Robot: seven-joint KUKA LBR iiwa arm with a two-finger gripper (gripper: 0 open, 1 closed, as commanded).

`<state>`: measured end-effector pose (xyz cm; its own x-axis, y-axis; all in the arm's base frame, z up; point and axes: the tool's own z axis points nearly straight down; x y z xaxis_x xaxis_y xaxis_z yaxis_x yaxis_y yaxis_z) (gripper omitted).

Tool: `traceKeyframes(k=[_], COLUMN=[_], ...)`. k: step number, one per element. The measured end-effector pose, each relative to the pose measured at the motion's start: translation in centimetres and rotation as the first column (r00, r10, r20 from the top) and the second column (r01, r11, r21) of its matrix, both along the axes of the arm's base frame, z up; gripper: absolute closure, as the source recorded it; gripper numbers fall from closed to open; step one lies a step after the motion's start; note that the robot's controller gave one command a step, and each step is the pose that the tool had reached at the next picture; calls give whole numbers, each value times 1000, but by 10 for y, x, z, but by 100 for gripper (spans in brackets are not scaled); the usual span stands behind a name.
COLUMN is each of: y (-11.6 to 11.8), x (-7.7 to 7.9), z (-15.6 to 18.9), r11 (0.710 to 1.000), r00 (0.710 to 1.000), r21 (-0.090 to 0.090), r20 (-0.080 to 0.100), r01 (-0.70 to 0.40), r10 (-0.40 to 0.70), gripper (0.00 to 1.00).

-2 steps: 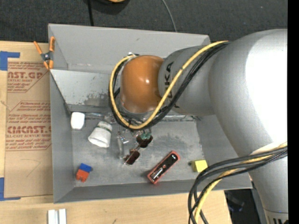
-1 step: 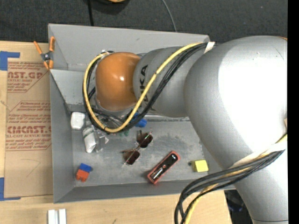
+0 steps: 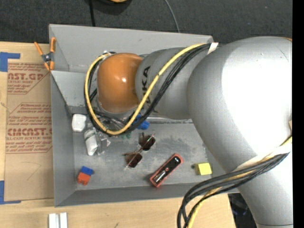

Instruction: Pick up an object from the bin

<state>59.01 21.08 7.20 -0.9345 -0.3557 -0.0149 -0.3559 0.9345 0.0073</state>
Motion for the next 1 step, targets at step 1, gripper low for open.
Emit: traceKeyframes(k=[1], y=[-2], x=[-7], z=[136], r11=[1000], r00=[1000], r21=[2], r20=[4], r01=[-17], r10=[17], gripper=[100])
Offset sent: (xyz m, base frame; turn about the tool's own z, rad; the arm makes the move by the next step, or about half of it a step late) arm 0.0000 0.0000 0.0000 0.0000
